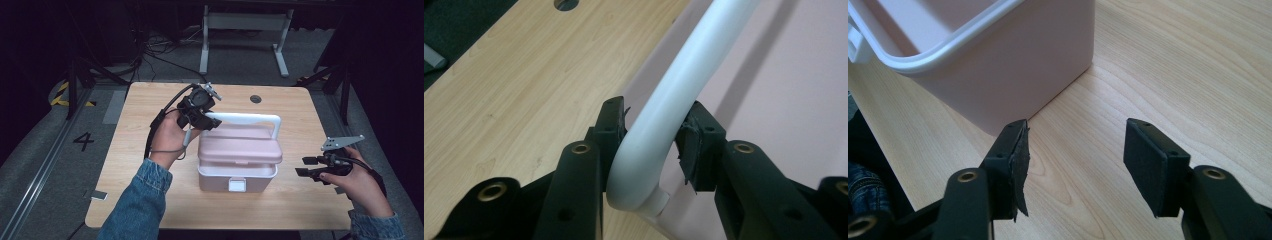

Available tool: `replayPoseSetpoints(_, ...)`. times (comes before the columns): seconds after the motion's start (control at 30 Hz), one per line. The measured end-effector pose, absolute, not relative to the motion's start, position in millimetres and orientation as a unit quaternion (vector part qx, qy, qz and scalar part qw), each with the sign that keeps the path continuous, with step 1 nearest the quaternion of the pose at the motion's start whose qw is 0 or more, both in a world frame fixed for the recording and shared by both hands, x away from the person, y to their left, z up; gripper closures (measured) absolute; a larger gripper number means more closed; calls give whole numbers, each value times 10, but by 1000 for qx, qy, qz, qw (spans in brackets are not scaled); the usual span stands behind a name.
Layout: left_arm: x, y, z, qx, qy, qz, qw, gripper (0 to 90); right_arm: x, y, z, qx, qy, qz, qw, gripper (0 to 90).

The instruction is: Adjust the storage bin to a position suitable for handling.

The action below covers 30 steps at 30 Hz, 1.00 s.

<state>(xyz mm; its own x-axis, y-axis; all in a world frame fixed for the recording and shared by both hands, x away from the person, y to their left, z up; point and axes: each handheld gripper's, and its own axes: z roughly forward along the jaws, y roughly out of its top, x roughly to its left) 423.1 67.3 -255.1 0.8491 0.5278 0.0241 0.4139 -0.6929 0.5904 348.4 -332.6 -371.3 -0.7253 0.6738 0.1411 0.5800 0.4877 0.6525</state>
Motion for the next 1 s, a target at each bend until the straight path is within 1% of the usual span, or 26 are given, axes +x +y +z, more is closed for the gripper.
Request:
replayPoseSetpoints(0.13, 4291, 691, -2552, 908, 269, 100, 305, 649, 3475, -3306, -3698, 359, 860, 356, 65, 456)
replayPoseSetpoints(0.27, 4332, 692, -2539, 907, 274, 100, 303, 647, 3453, -3260, -3661, 350, 858, 372, 59, 486)
replayPoseSetpoints(0.43, 4367, 686, -2537, 905, 279, 103, 305, 645, 3424, -3207, -3593, 333, 856, 388, 73, 580)
replayPoseSetpoints(0.57, 4384, 682, -2528, 904, 283, 102, 302, 643, 3413, -3173, -3558, 325, 851, 406, 73, 667)
replayPoseSetpoints(0.73, 4428, 673, -2518, 905, 285, 104, 300, 640, 3403, -3132, -3500, 313, 841, 431, 92, 820)
replayPoseSetpoints(0.83, 4433, 666, -2518, 904, 286, 107, 299, 639, 3389, -3089, -3462, 302, 832, 457, 91, 900)
replayPoseSetpoints(1.0, 4435, 665, -2521, 904, 286, 106, 299, 639, 3369, -2946, -3453, 265, 825, 489, 96, 900)
